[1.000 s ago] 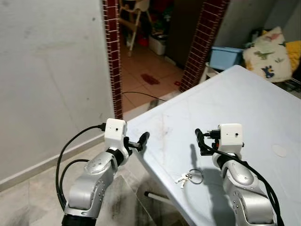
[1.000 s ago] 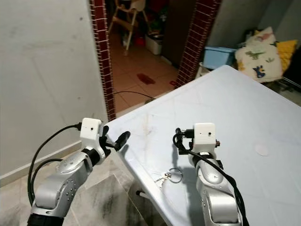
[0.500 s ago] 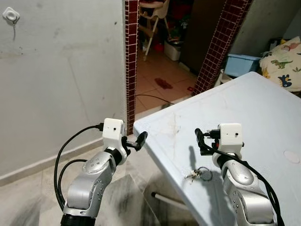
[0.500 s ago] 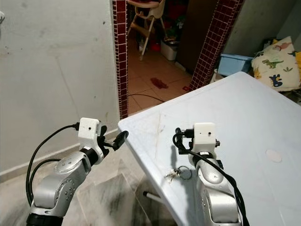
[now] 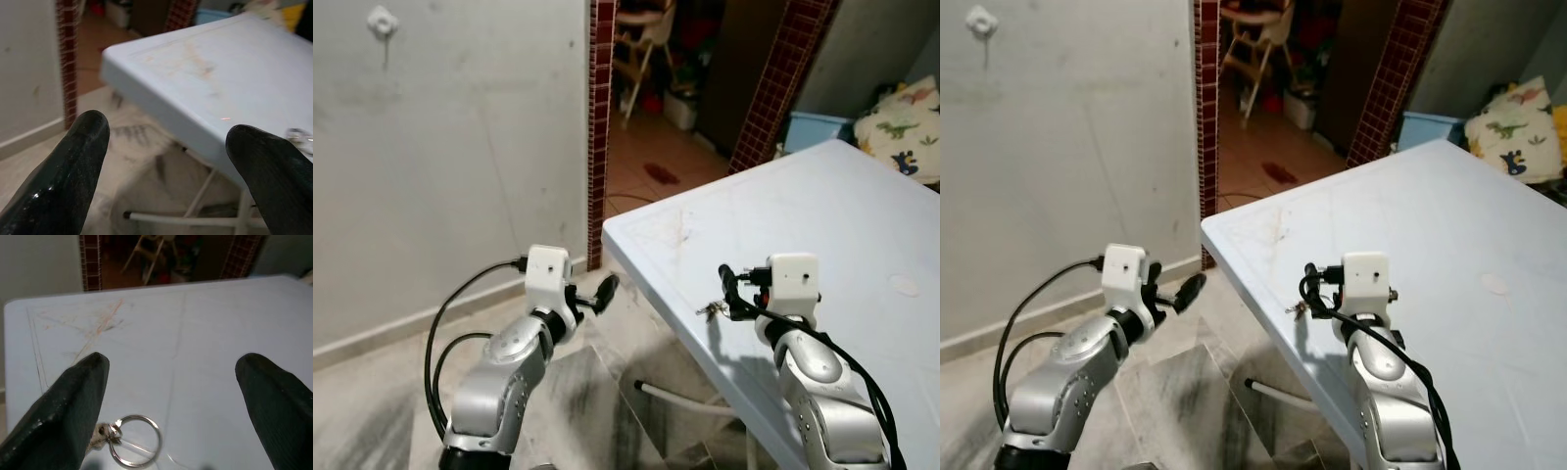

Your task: Hang keys on a hook

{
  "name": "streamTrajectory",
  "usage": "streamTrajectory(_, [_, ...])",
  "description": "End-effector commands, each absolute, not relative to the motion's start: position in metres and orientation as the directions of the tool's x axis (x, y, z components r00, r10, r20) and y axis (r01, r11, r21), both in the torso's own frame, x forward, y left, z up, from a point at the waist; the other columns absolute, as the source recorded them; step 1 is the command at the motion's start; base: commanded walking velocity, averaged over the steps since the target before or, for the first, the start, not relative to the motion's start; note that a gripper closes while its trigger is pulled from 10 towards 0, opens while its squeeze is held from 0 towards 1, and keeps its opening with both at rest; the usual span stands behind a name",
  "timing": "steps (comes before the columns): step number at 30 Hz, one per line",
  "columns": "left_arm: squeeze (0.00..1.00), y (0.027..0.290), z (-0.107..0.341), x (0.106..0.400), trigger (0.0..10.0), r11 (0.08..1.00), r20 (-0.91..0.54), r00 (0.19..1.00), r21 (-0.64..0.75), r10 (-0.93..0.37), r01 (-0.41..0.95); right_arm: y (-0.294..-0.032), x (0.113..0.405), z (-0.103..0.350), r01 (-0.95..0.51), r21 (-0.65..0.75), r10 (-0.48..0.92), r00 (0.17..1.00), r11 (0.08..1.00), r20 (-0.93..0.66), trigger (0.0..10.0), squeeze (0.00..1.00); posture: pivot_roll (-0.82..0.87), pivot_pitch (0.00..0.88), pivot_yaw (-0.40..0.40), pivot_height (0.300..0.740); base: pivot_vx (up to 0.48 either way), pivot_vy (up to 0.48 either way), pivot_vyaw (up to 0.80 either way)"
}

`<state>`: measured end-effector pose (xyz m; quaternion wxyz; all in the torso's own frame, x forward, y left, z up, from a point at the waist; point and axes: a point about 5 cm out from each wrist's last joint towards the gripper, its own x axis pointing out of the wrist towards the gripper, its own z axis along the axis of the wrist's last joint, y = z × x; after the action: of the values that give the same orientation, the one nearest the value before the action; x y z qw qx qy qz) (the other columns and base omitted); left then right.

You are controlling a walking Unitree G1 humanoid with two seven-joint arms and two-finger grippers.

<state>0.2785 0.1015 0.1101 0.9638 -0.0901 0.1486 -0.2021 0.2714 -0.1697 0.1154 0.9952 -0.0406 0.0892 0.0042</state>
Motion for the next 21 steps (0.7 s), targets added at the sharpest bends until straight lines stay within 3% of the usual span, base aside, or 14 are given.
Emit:
streamTrajectory(1, [0.00,0.103,0.115,0.281,10.0,0.903,-0.236,0.878,-0.219,-0.416,0.369,-0.170,0.273,0.120,-0.012,-0.073,0.000,0.987,0.997,-0.161,10.0,0.00,0.07,0.000,-0.069,0.740,0.000,0.000,0.00])
streamTrajectory(12, [0.00,0.107,0.113,0.282,10.0,0.913,-0.249,0.883,-0.209,-0.397,0.352,-0.166,0.275,0.121,-0.026,-0.055,0.017,0.987,0.998,-0.157,10.0,0.00,0.08,0.000,-0.071,0.740,0.000,0.000,0.00])
streamTrajectory(17, [0.00,0.114,0.089,0.274,10.0,0.931,-0.399,0.841,-0.138,-0.365,0.339,-0.156,0.284,0.124,-0.037,-0.043,0.030,0.988,0.998,-0.152,10.0,0.00,0.08,0.000,-0.071,0.740,0.000,0.000,0.00])
streamTrajectory(21, [0.00,0.115,0.083,0.267,10.0,0.924,-0.428,0.820,-0.147,-0.381,0.353,-0.146,0.292,0.119,-0.043,-0.036,0.036,0.982,0.998,-0.186,10.0,0.00,0.09,0.000,-0.074,0.740,0.000,0.000,0.00])
